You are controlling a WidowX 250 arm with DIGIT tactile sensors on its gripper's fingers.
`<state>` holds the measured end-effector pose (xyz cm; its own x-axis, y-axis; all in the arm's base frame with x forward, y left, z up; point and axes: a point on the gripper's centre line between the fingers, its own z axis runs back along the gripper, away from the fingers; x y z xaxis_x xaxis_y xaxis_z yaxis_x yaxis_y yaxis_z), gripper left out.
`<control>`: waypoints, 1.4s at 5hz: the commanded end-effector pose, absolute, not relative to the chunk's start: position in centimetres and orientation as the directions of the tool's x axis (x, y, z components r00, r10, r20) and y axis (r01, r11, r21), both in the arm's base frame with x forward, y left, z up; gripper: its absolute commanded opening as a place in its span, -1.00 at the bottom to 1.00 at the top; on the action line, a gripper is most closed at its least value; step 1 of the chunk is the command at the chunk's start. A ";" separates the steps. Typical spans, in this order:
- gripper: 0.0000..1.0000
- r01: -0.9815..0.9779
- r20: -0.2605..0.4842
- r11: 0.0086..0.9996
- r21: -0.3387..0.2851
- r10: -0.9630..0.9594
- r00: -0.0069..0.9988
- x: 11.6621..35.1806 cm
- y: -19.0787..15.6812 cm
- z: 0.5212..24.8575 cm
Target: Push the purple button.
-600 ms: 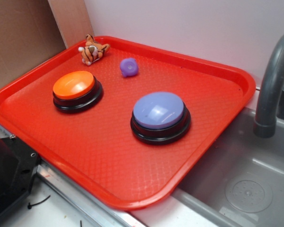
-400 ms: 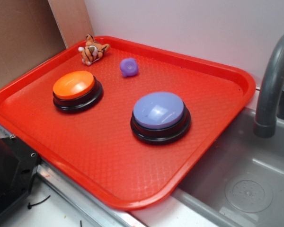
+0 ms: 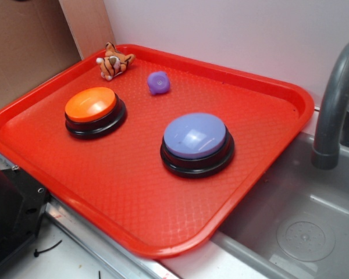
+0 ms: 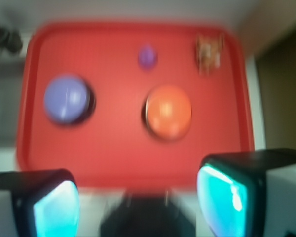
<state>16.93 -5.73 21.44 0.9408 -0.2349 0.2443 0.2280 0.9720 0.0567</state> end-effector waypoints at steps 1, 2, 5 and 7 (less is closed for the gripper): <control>1.00 0.654 0.258 0.752 0.086 -0.651 0.714 22.4 -13.0 16.2; 1.00 0.790 0.245 0.613 0.007 -0.767 0.593 22.4 -13.7 12.6; 1.00 0.832 0.104 0.541 -0.121 -0.827 0.552 22.5 -14.0 6.6; 1.00 0.861 0.023 0.495 -0.115 -0.865 0.501 22.6 -15.3 5.9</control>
